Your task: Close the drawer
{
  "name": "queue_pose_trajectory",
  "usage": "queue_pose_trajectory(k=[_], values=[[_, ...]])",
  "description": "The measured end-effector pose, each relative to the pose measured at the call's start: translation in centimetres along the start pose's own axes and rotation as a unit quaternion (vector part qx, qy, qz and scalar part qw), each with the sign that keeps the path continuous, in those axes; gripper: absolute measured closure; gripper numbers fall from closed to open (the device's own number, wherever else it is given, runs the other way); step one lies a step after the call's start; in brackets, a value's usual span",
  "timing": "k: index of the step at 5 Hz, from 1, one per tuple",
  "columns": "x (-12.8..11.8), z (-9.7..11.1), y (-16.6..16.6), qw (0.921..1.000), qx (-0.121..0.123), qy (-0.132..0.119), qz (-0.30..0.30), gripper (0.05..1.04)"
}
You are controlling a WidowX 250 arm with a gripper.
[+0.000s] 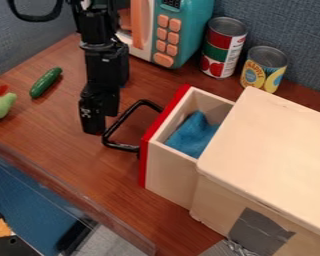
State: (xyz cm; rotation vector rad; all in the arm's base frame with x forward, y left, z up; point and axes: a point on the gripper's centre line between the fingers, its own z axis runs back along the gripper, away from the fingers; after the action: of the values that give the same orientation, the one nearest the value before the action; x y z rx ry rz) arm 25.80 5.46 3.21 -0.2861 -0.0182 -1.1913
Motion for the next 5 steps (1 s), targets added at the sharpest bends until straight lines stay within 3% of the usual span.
queue_pose_trajectory(k=[3, 5], values=[[3.4, 0.6, -2.0, 0.9989, -0.027, -0.037, -0.007, 0.083], [3.9, 0.8, -2.3, 0.9979, -0.041, -0.049, -0.012, 0.083]])
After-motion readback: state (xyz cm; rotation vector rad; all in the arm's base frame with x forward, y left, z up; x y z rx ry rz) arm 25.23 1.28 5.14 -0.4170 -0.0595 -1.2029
